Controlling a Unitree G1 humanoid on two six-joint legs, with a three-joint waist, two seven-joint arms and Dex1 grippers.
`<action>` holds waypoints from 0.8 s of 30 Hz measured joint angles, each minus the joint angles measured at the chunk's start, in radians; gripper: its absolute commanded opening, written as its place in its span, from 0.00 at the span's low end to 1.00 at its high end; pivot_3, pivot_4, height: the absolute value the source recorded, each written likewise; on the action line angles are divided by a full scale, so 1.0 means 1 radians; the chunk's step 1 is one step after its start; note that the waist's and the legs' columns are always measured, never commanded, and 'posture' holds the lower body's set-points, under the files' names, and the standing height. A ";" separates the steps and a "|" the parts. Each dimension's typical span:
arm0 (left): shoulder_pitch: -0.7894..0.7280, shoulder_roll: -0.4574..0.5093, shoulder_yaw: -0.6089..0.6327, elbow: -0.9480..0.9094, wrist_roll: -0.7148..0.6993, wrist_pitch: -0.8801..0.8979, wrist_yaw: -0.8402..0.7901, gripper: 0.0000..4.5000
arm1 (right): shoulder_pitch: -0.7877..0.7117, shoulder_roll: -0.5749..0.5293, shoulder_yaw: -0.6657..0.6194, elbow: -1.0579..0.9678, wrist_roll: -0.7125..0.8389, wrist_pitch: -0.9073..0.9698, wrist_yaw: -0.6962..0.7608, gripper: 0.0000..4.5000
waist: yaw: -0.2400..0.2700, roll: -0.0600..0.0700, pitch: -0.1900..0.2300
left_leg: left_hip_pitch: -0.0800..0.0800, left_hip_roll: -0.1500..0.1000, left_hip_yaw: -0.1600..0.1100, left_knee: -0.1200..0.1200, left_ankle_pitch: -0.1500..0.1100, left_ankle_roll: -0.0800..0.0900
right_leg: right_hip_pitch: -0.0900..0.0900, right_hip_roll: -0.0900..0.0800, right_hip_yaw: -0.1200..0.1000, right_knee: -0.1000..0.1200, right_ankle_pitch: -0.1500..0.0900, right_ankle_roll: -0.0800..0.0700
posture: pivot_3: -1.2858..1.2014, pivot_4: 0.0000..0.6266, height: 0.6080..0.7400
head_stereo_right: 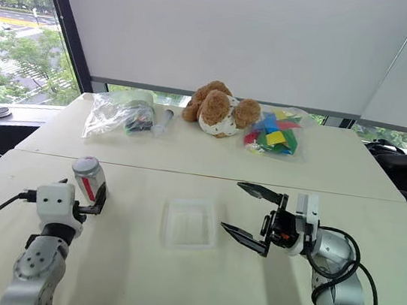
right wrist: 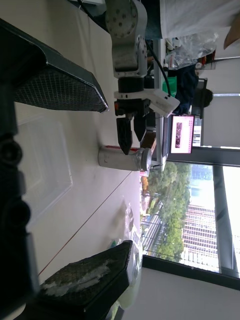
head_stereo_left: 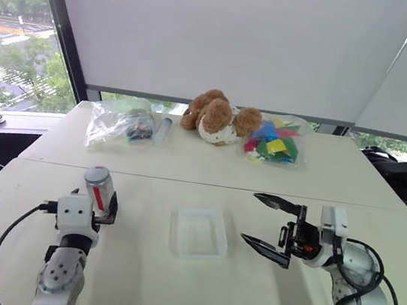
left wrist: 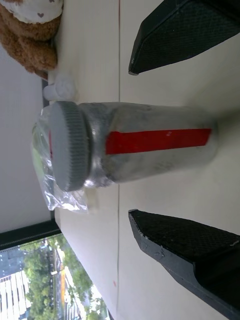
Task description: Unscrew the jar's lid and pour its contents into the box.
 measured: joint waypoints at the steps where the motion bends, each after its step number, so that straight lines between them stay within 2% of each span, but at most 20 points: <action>1: -0.017 0.007 0.000 0.015 0.000 0.007 0.001 0.99 | 0.009 0.000 0.000 -0.006 0.000 0.001 -0.006 1.00 | 0.000 0.000 0.000 | 0.000 0.000 0.000 0.000 0.000 0.000 | 0.000 0.000 0.000 0.000 0.000 0.000 | 0.52 0.24 1.00; 12: -0.140 0.062 0.000 0.202 -0.006 -0.013 0.010 0.99 | 0.036 0.000 -0.001 -0.039 -0.009 0.001 -0.051 1.00 | 0.001 0.000 0.000 | 0.000 0.000 0.000 0.000 0.001 -0.002 | 0.000 0.000 0.000 0.000 0.001 0.001 | 0.52 0.24 1.00; 15: -0.176 0.077 0.000 0.265 -0.006 -0.044 0.003 0.79 | 0.042 0.000 0.000 -0.039 -0.014 0.001 -0.057 1.00 | 0.001 0.000 0.000 | 0.000 -0.001 0.000 0.000 0.001 -0.002 | 0.000 0.000 0.000 0.000 0.002 0.002 | 0.52 0.24 1.00; 18: -0.185 0.079 -0.006 0.290 -0.010 -0.061 -0.001 0.48 | 0.044 0.000 0.000 -0.039 -0.018 0.001 -0.060 1.00 | 0.000 0.000 0.000 | 0.000 -0.001 0.000 0.000 0.001 -0.002 | 0.000 0.000 0.000 0.000 0.002 0.002 | 0.52 0.24 1.00; 24: -0.151 0.085 -0.008 0.267 -0.041 -0.081 -0.027 0.48 | 0.044 0.000 0.001 -0.041 -0.018 0.002 -0.076 1.00 | -0.001 0.000 0.000 | 0.000 0.000 0.000 0.000 0.001 -0.002 | 0.000 0.000 0.000 0.000 0.002 0.002 | 0.52 0.24 1.00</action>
